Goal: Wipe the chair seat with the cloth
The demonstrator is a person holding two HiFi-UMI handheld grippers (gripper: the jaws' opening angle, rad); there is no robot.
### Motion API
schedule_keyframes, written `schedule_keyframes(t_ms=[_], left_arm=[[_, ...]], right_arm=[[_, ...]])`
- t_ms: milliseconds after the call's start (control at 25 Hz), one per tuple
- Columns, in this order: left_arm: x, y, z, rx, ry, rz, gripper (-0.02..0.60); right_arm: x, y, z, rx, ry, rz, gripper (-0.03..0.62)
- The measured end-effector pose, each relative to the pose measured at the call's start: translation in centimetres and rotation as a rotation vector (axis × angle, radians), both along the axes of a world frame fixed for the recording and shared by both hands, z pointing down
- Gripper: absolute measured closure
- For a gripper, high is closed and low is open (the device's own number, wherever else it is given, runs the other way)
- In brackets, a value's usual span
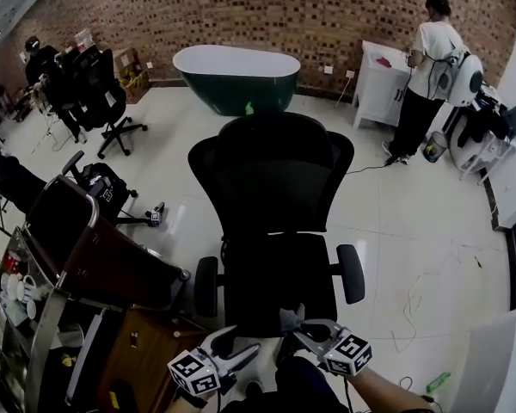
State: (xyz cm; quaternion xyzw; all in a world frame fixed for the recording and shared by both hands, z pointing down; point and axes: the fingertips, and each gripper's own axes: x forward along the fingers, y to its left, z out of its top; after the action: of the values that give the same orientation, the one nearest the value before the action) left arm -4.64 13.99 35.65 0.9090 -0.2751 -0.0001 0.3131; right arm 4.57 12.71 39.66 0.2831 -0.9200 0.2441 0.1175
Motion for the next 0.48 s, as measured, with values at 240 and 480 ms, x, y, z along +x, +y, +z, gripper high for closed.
schedule_keyframes(t_ms=[240,480], left_arm=[[-4.3,8.6,-2.8,0.052,0.009,0.064,0.262],[-6.3,15.9,-4.9,0.075,0.020,0.133,0.262]], right_arm=[[-4.0,7.0,-5.2,0.018,-0.093,0.125,0.559],[-5.7,15.1,-9.1,0.056,-0.100,0.186,0.559]])
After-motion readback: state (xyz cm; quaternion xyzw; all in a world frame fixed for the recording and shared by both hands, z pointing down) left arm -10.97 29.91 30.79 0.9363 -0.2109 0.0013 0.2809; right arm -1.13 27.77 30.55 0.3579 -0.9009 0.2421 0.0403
